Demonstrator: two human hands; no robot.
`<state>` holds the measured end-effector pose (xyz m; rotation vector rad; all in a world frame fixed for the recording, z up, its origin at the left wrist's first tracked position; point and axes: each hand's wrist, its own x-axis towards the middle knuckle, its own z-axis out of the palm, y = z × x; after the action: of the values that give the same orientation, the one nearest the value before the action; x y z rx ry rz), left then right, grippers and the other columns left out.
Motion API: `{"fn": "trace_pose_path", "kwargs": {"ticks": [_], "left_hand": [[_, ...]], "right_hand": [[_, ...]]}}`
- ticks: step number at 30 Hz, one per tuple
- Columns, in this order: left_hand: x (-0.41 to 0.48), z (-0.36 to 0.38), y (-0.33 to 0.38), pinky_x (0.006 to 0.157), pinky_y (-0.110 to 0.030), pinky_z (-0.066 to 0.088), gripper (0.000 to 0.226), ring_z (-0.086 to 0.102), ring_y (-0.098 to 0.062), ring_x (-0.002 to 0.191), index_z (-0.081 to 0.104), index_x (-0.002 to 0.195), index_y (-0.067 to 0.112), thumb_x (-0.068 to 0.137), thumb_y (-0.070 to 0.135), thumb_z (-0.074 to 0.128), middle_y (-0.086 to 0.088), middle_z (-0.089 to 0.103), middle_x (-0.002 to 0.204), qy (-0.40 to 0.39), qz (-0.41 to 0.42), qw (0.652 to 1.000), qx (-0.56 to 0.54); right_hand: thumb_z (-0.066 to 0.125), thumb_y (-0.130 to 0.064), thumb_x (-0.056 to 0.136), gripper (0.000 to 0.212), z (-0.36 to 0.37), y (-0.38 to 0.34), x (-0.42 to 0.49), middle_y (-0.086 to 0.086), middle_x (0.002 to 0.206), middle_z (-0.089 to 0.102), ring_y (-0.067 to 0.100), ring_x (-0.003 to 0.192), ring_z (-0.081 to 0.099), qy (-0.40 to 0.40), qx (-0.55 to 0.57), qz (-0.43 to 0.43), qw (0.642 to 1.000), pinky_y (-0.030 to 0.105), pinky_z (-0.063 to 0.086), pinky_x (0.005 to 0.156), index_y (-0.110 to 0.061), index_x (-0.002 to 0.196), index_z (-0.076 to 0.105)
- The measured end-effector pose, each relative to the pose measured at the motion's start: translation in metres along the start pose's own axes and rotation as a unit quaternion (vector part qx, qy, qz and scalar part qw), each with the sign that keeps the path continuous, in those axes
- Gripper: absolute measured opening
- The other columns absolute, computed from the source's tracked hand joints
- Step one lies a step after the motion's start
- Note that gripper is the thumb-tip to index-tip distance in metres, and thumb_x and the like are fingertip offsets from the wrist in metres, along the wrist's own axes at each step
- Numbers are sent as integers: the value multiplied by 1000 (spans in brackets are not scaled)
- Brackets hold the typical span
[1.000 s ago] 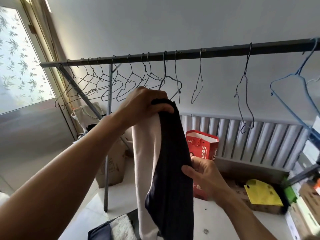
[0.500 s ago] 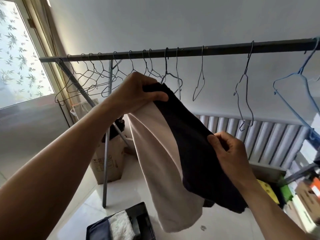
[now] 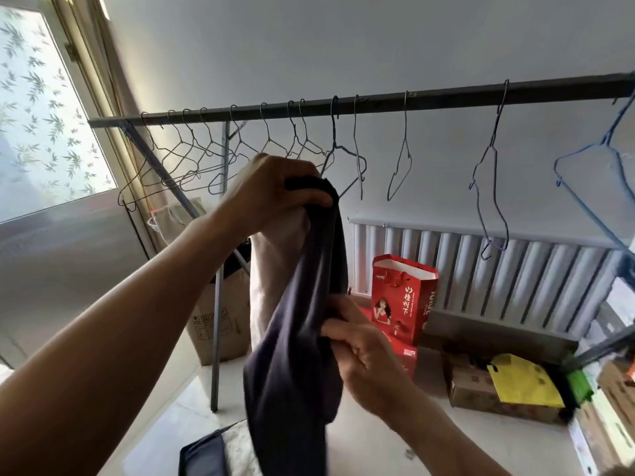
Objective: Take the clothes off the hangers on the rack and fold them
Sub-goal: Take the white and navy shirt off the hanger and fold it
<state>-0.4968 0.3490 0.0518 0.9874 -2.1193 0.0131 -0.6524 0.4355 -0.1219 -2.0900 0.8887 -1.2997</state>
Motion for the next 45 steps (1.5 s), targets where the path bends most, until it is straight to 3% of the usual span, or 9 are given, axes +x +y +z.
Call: {"fn": "trace_pose_path", "kwargs": {"ticks": [3, 8, 11, 17, 21, 25, 35, 40, 45], "left_hand": [[-6, -2, -4, 71, -36, 51, 26, 64, -17, 67, 74, 79, 26, 69, 50, 72, 2, 71, 68, -14, 5, 1000, -12], [-13, -3, -6, 69, -29, 50, 14, 62, -5, 64, 72, 82, 30, 74, 40, 77, 11, 69, 69, -35, 33, 999, -7], [-15, 0, -5, 68, -31, 51, 17, 65, -6, 65, 75, 81, 23, 75, 39, 77, 8, 70, 68, -61, 50, 997, 1], [-16, 1, -10, 65, -26, 48, 11, 61, -7, 65, 75, 78, 26, 75, 36, 80, 9, 67, 66, -79, 42, 996, 14], [-17, 2, -12, 63, -16, 44, 8, 58, -1, 62, 76, 79, 24, 76, 29, 81, 9, 65, 62, -92, 26, 995, 8], [-15, 1, -11, 69, -15, 45, 7, 62, -2, 67, 76, 79, 23, 76, 27, 81, 10, 69, 71, -87, 8, 996, -17], [-10, -7, -12, 65, -36, 45, 21, 52, -11, 63, 73, 77, 11, 79, 30, 79, -16, 65, 72, -79, -64, 994, -42], [-3, -10, -8, 53, -17, 36, 22, 44, -1, 52, 66, 61, 26, 78, 30, 79, 7, 54, 52, -64, -75, 994, -46], [3, -13, -6, 56, -29, 38, 34, 45, -9, 58, 70, 73, 9, 72, 42, 77, -17, 60, 67, -49, -72, 996, -30]], "right_hand": [[55, 5, 90, 31, -3, 6, 19, -20, 121, 53, -1, 115, 53, 62, -30, -10, 998, 20, 48, 96, -21, 97, 71], [73, -27, 83, 39, -14, -1, 55, -10, 111, 46, 2, 90, 55, 236, -107, 80, 962, 31, 55, 74, -27, 110, 46], [73, -42, 76, 52, -27, -6, 75, -15, 112, 53, 5, 98, 56, 170, -78, 89, 978, 35, 50, 85, -30, 118, 45], [57, -57, 72, 32, -51, 10, 81, -11, 81, 69, 12, 76, 68, 72, -88, 109, 988, 48, 58, 70, -29, 85, 65], [66, -35, 86, 11, -61, 16, 72, -3, 74, 70, 11, 63, 66, 24, -60, 124, 990, 40, 59, 64, -25, 81, 68], [66, -13, 90, 16, -57, 23, 56, 1, 96, 73, 11, 90, 71, -84, 42, 151, 984, 28, 58, 81, -14, 106, 68], [58, -9, 95, 8, -48, 32, 35, -4, 89, 71, 14, 86, 70, 156, 120, 165, 967, 29, 58, 72, -17, 92, 57], [45, -28, 99, 27, -36, 30, 17, 4, 93, 69, 19, 95, 66, 126, 208, 147, 959, 34, 53, 87, -22, 90, 70], [65, -28, 87, 7, -18, 46, 5, -16, 88, 71, 4, 90, 68, 67, 106, 175, 976, 19, 55, 72, -34, 90, 66]]}}
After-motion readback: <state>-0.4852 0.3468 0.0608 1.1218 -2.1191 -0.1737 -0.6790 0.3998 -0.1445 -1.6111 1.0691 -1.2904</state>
